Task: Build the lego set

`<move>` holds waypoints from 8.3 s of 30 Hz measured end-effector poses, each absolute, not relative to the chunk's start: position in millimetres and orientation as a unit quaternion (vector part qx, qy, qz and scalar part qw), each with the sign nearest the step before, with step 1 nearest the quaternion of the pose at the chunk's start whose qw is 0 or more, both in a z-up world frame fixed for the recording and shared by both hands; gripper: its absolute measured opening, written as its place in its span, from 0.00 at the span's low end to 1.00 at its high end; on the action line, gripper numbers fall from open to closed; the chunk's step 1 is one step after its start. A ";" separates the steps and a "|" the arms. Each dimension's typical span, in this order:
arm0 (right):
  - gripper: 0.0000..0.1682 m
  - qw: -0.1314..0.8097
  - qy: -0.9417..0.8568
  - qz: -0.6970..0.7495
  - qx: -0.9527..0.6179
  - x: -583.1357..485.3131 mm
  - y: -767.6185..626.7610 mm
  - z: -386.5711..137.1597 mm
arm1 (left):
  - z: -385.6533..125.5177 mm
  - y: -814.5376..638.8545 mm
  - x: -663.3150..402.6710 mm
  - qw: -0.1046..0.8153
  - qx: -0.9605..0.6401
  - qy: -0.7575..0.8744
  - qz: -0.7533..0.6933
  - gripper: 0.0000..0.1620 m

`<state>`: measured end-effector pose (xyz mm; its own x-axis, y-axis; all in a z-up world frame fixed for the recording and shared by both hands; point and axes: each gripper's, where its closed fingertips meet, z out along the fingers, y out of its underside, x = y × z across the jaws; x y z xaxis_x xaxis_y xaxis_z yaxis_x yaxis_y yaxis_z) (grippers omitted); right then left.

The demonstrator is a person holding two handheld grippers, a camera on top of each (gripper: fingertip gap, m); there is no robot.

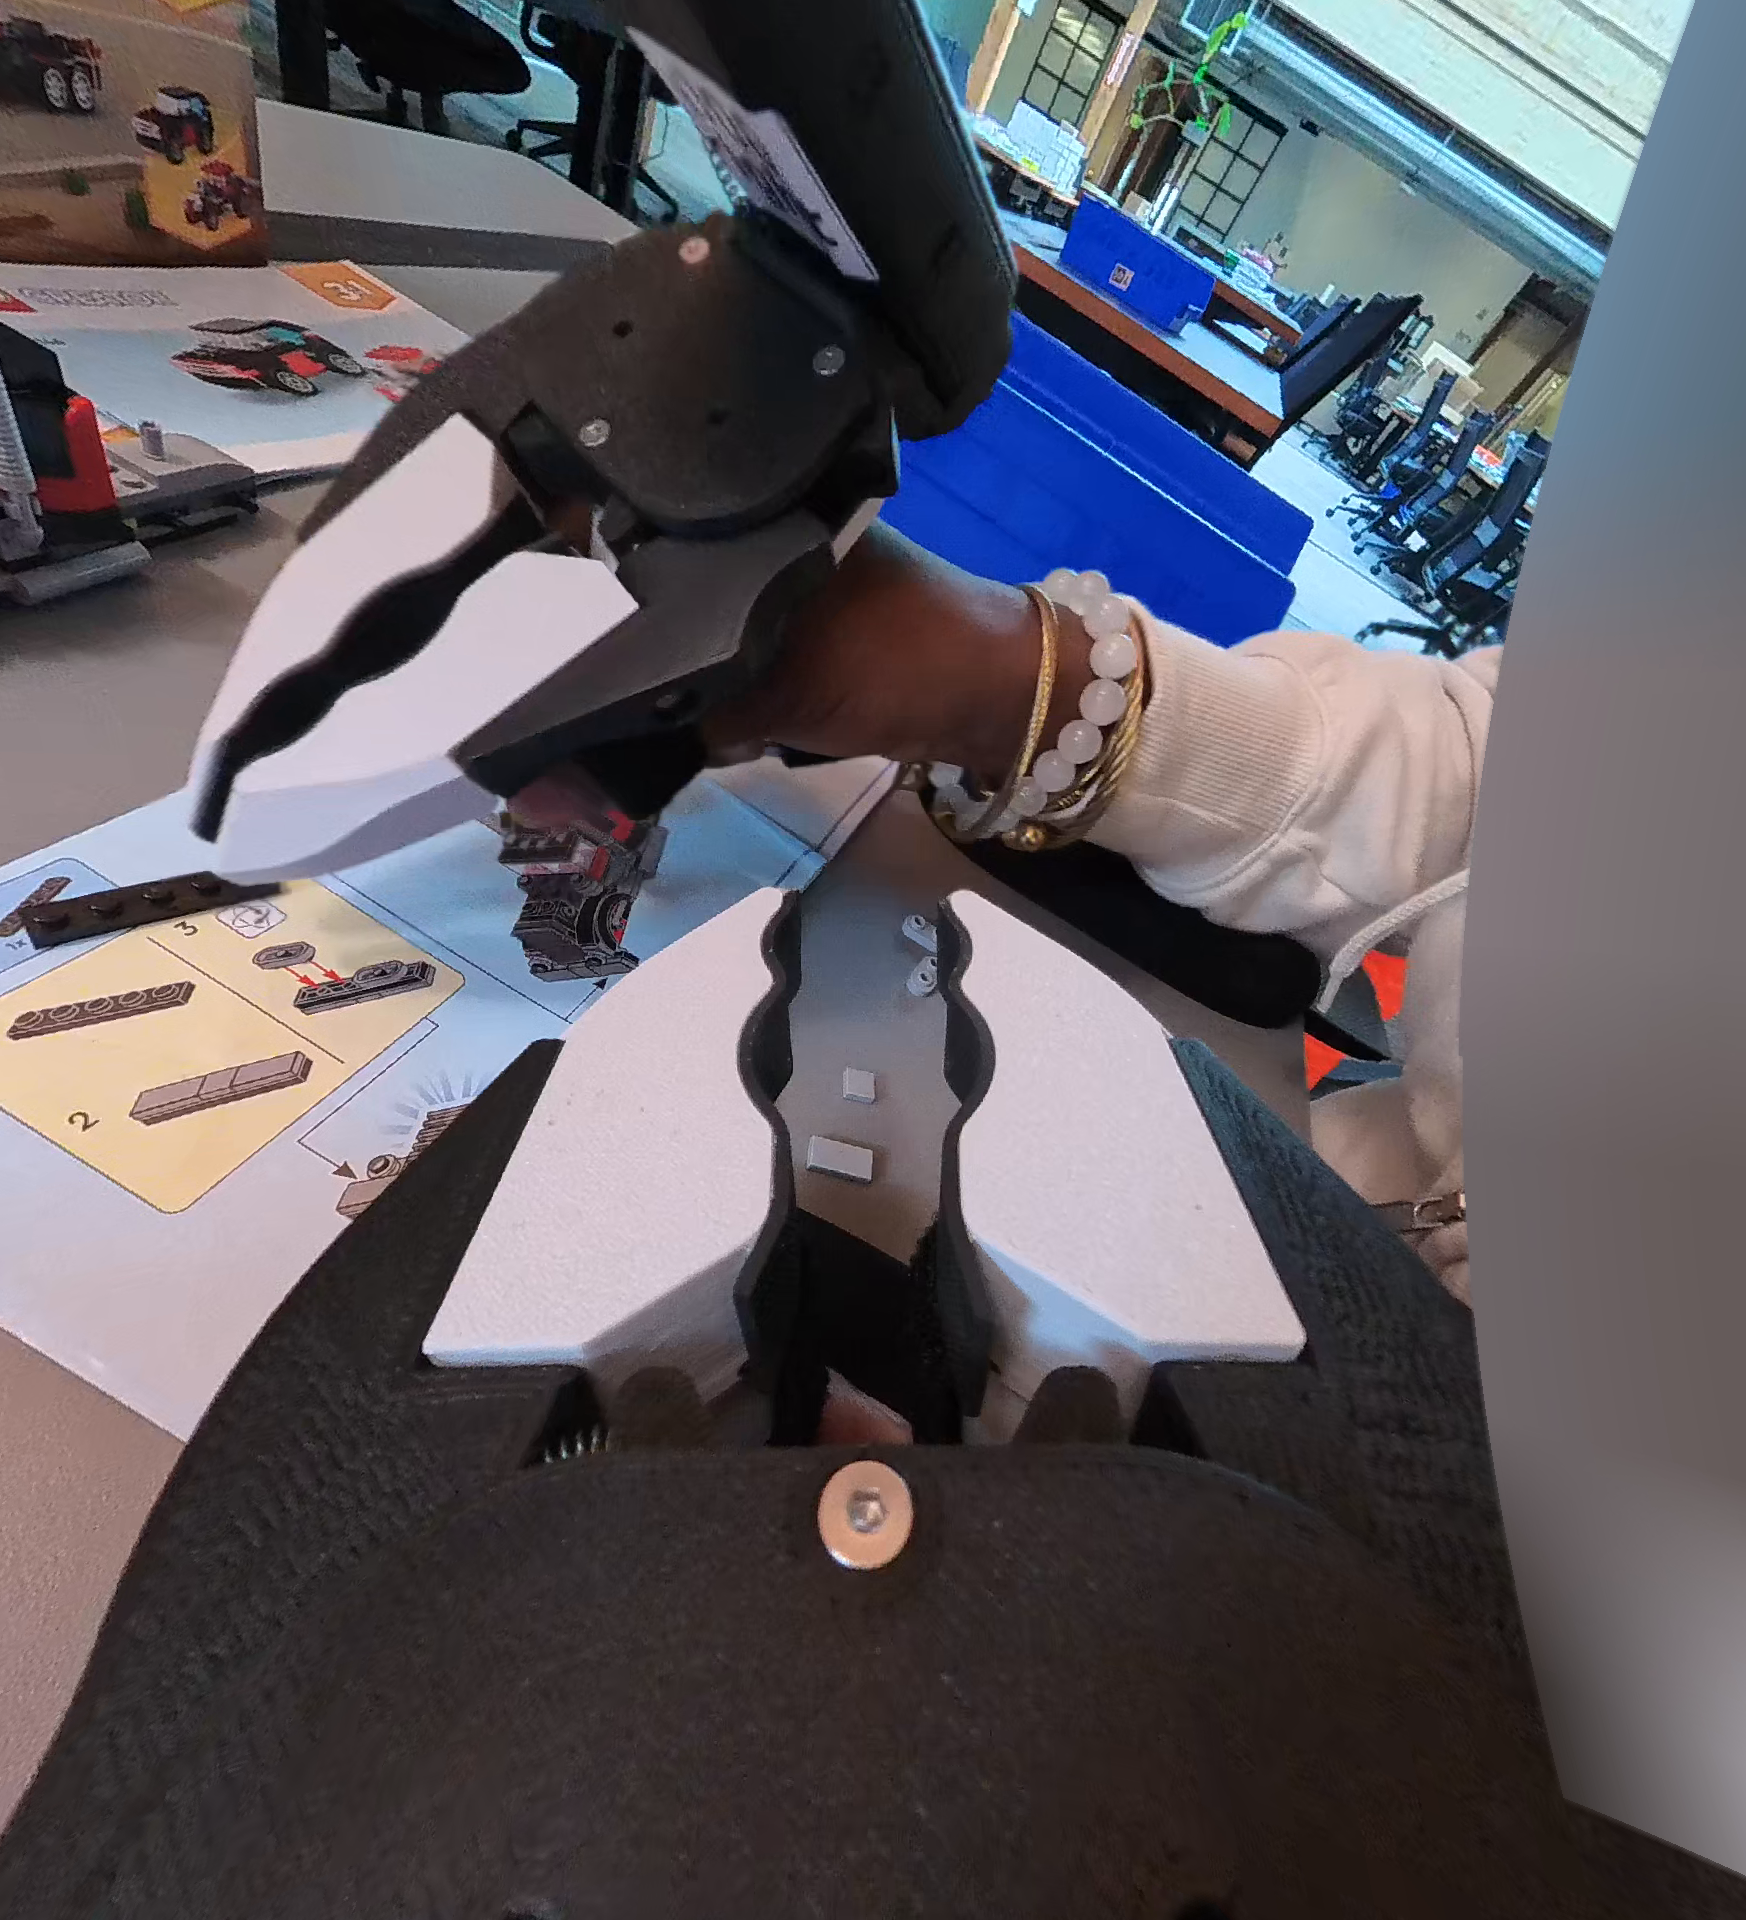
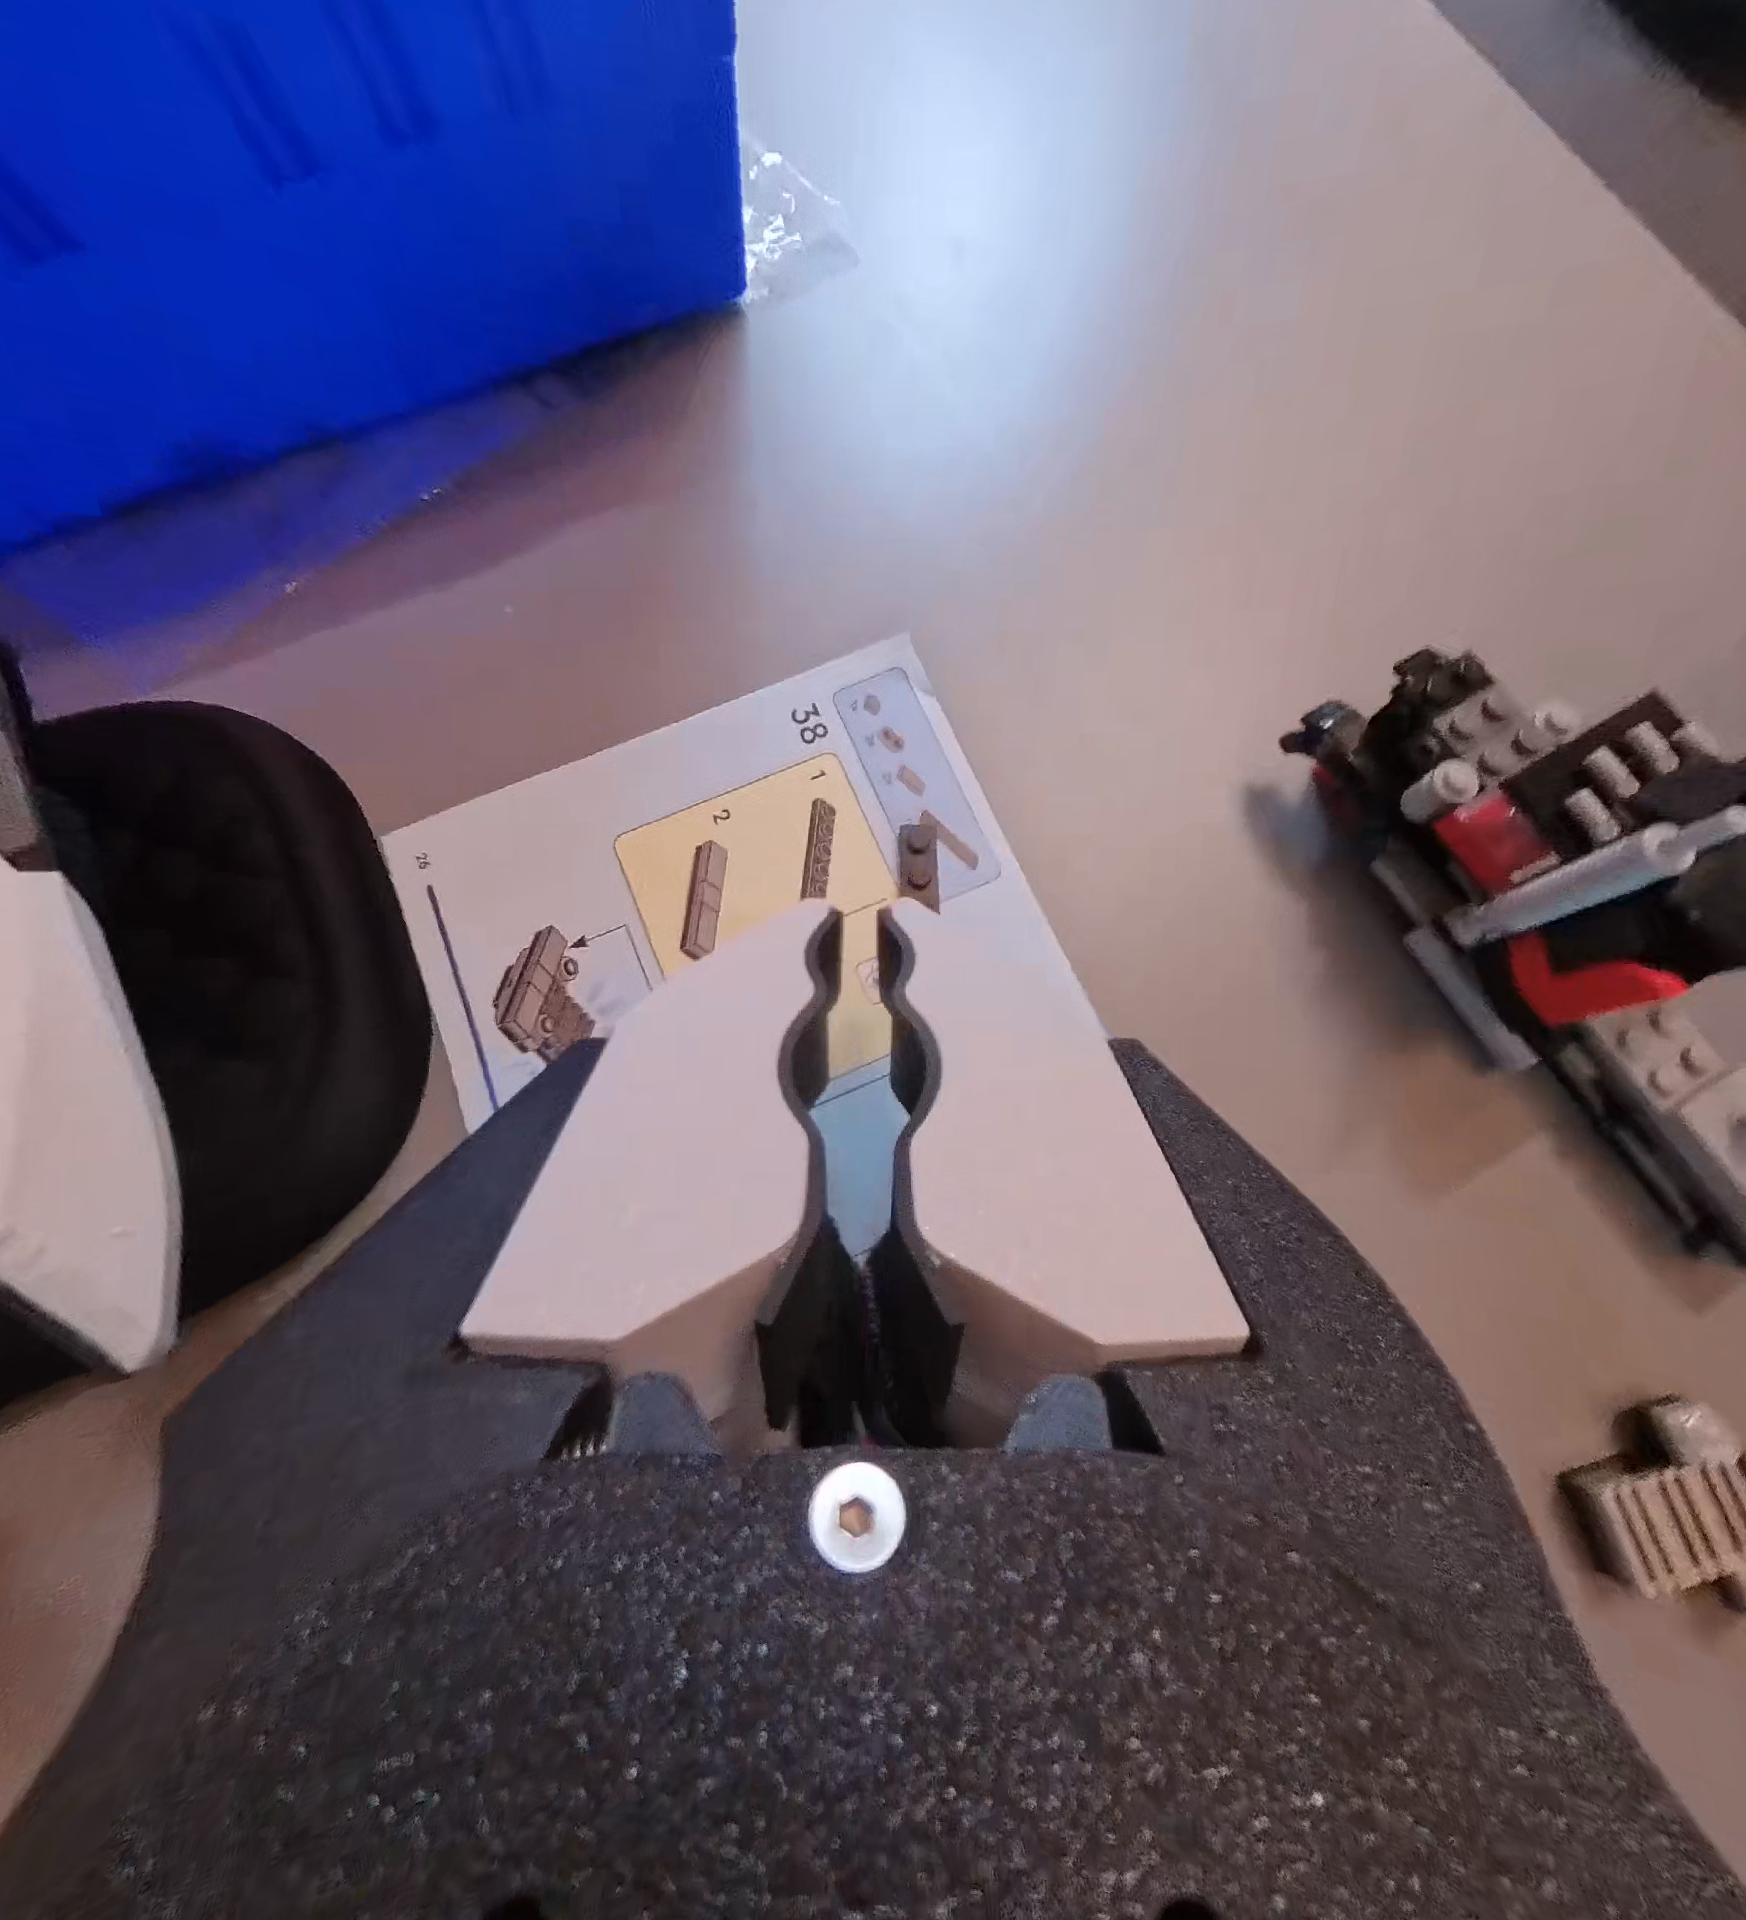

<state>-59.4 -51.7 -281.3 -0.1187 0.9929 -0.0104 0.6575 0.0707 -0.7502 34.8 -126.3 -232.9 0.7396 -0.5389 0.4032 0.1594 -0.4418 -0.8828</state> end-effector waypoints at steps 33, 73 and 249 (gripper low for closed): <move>0.00 0.267 -0.687 0.292 -0.610 -57.6 -38.7 -296.2 | -235.0 -126.0 35.1 0.502 -0.781 0.117 -0.352 0.15; 0.00 0.200 -0.733 0.308 -0.572 -79.4 -64.8 -304.4 | -231.7 -127.3 34.1 0.512 -0.771 0.116 -0.362 0.14; 0.05 0.179 -0.813 0.306 -0.463 21.4 -56.4 -307.4 | -201.5 -108.2 6.7 0.671 -0.712 0.107 -0.177 0.30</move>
<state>21.4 -56.4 -307.4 -0.5072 0.8618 0.0077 0.6431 0.3844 -0.6623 6.7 -108.2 -201.5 0.9148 -0.3890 0.1089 0.0855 -0.0769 -0.9934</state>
